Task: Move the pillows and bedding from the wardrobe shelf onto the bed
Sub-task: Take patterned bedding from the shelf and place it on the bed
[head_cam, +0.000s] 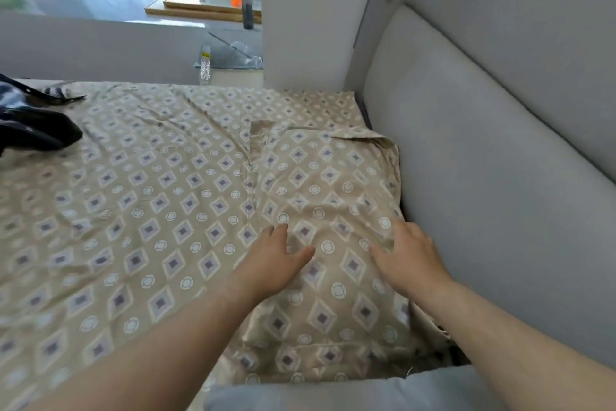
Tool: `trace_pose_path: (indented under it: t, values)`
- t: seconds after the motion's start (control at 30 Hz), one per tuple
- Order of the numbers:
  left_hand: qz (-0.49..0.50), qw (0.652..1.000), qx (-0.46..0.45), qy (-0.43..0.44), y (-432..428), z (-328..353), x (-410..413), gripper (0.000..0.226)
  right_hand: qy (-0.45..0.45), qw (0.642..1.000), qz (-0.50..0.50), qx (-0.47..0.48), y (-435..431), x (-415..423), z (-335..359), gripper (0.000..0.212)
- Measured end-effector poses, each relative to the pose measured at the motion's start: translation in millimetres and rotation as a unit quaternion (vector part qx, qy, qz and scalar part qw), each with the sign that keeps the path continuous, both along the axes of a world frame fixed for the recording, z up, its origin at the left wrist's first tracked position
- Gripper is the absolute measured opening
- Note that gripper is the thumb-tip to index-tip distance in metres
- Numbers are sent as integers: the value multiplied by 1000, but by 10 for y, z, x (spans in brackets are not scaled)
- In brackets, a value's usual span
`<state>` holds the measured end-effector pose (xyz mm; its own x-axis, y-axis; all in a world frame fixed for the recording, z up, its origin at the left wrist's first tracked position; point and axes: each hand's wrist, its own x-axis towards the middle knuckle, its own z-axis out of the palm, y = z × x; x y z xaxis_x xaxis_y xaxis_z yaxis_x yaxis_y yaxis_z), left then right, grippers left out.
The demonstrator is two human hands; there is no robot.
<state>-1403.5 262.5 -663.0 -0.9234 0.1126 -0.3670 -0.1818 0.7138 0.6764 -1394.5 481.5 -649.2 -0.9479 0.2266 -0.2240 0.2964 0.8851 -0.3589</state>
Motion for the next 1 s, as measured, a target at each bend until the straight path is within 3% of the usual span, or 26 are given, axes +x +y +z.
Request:
trace_pose_path:
  t: [0.2, 0.4, 0.53, 0.7, 0.83, 0.9, 1.0]
  values:
    - [-8, 989, 92, 112, 10, 1658, 213, 69, 127, 977, -2, -171, -261, 225, 1521, 65]
    - [-24, 962, 199, 187, -12, 3091, 1045, 51, 216, 947, -12, -238, -449, 1215, 3039, 52]
    - [-64, 935, 281, 207, 101, 3907, 1699, 35, 245, 944, -49, -216, -515, 2180, 3793, 53]
    - [-168, 900, 343, 212, 371, 4621, 2580, 45, 298, 933, -127, -158, -418, 3508, 4556, 51]
    - [-241, 863, 396, 201, 688, 4972, 3378, 51, 354, 901, -210, -137, -384, 4566, 4923, 54]
    - [-279, 839, 438, 163, 827, 5067, 3855, 45, 375, 879, -264, -132, -397, 5160, 5040, 62]
    - [-354, 802, 471, 100, 995, 5133, 4664, 60, 418, 838, -333, -110, -422, 6176, 5134, 67]
